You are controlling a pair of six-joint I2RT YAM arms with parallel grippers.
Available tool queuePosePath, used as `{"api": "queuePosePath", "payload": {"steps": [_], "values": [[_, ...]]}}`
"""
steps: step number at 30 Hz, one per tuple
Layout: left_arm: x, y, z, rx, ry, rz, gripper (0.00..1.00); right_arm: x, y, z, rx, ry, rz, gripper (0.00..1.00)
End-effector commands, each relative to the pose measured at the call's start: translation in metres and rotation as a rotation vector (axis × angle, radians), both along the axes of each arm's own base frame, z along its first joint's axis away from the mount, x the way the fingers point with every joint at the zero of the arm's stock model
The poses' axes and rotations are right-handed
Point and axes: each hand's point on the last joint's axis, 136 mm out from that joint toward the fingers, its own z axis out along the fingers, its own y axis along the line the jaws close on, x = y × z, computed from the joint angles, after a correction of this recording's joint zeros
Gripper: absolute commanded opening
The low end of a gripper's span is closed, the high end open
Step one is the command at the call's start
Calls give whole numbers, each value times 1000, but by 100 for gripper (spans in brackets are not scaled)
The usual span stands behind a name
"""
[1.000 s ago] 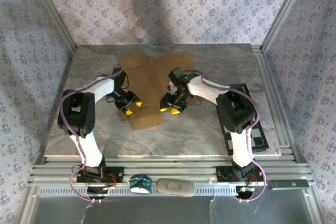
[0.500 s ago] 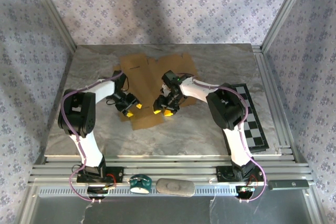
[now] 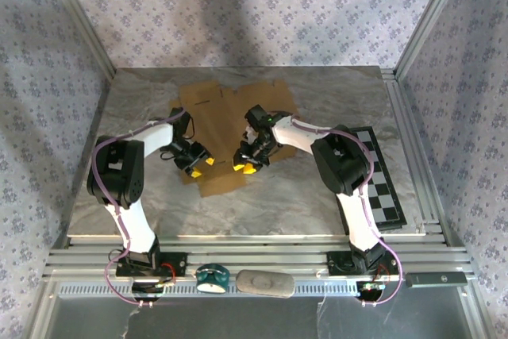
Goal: Fold the paper box
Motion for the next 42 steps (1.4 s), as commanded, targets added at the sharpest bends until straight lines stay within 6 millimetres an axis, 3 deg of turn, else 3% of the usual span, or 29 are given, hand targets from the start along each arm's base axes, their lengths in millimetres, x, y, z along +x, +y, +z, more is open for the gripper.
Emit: {"api": "queuePosePath", "payload": {"steps": [1,8,14,21,26,30,35,42], "values": [[0,-6,13,-21,-17,5,51,10,17,39,129,-46,-19,23],[21,-5,61,-25,-131,27,53,22,10,55,148,-63,-76,0],[22,5,87,-19,-183,57,54,34,2,69,161,-86,-121,0],[-1,11,94,-11,-152,50,59,44,-7,74,170,-80,-165,0],[-13,24,111,0,-179,160,67,53,-11,88,189,-78,-211,0],[-14,48,112,-20,-187,298,71,61,-17,104,212,-76,-252,0],[16,81,106,-63,-256,411,79,67,-26,119,231,-58,-294,0],[88,85,96,-143,-413,423,82,70,-32,130,257,-29,-327,0]]}}
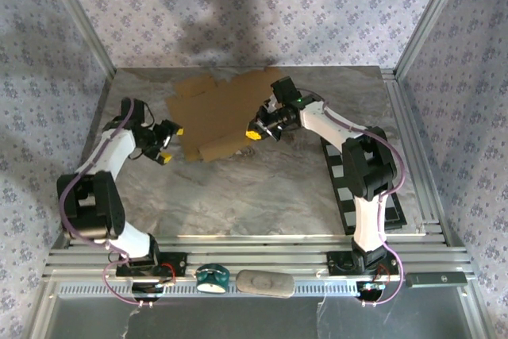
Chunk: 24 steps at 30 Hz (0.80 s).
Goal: Fold the paper box
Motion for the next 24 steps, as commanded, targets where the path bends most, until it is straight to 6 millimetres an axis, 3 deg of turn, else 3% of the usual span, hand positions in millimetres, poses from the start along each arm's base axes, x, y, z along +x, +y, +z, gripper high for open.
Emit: {"api": "queuePosePath", "payload": {"steps": [1,7,13,16,18,20,22,24], "values": [[43,-5,11,-51,-147,3,82,0,1,30,55,3,-12,0],[50,-2,-19,-51,-121,21,82,4,-1,43,81,8,-30,0],[90,-22,-21,-174,-230,68,72,-1,0,49,97,21,-19,0],[100,-23,-15,-168,-257,86,53,-4,-2,48,93,22,-14,0],[103,-22,-8,-165,-268,98,33,-4,-6,46,82,18,-12,0],[100,-21,2,-159,-255,113,6,-2,-14,48,56,-3,-9,0],[94,-21,18,-145,-231,140,0,3,-27,56,17,-56,-12,0],[82,-24,40,-97,-187,176,0,13,-45,77,-25,-171,-29,9]]}}
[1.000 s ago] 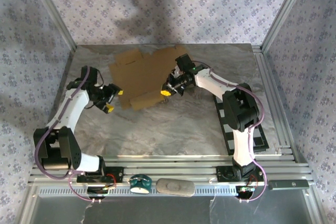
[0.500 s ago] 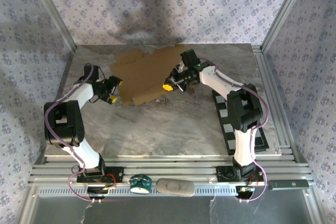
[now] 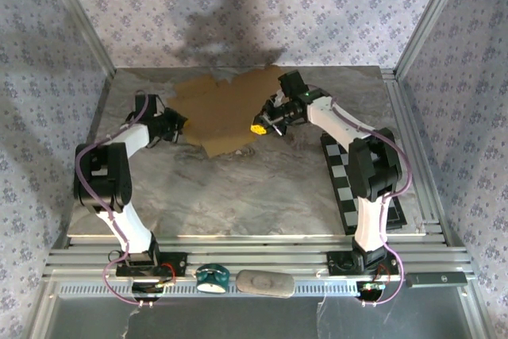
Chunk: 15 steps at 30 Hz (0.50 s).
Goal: Fold the paper box
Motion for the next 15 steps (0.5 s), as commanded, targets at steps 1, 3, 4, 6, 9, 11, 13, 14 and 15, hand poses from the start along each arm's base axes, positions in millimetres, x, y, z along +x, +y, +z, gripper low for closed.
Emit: {"api": "queuePosePath", "payload": {"steps": [1,3,4,6,9,11,13,14,15], "values": [[-16,-1,61,65,54,102,0,10,-31,66,-56,-249,2,15],[-32,-6,88,150,125,141,0,18,-48,106,-133,-453,2,31],[-39,-6,106,187,157,170,0,20,-56,129,-173,-568,1,37],[-42,-17,136,217,169,193,0,15,-63,172,-232,-801,9,45],[-49,-25,170,275,226,246,0,0,-59,229,-314,-1146,34,52],[-53,-26,190,332,274,274,0,-14,-48,258,-387,-1365,60,58],[-55,-30,200,364,313,271,0,-27,-32,277,-424,-1529,110,64],[-54,-34,203,367,319,262,0,-34,-20,286,-451,-1620,138,68],[-53,-38,205,366,317,252,0,-38,-11,288,-472,-1669,166,72]]}}
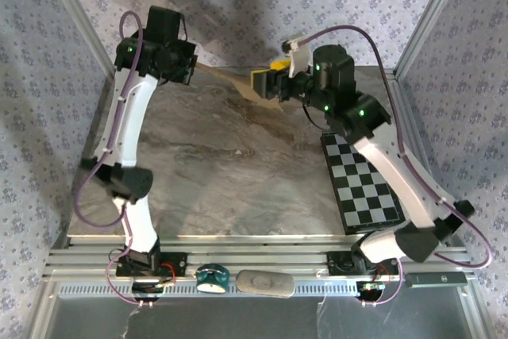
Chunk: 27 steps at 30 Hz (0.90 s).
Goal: Fold the paper box
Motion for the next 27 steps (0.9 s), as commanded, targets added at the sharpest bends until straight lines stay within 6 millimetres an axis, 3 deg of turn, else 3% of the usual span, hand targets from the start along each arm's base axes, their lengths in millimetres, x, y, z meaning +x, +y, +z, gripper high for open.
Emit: {"api": "queuePosePath", "payload": {"steps": [1,6,11,17,22,27], "values": [[-44,20,-58,145,333,69,0,17,20,-8,-239,-283,-52,73],[-39,-2,-48,132,258,36,0,18,53,-21,-401,-347,-26,74],[-40,-7,-39,146,204,11,0,26,65,-33,-530,-351,-14,74],[-36,-12,-29,148,152,-33,0,17,73,-50,-539,-296,45,66],[-32,-21,-18,151,92,-75,0,31,77,-69,-551,-239,11,62],[-35,-28,-13,156,70,-113,0,48,91,-60,-515,-244,-25,52]]}}
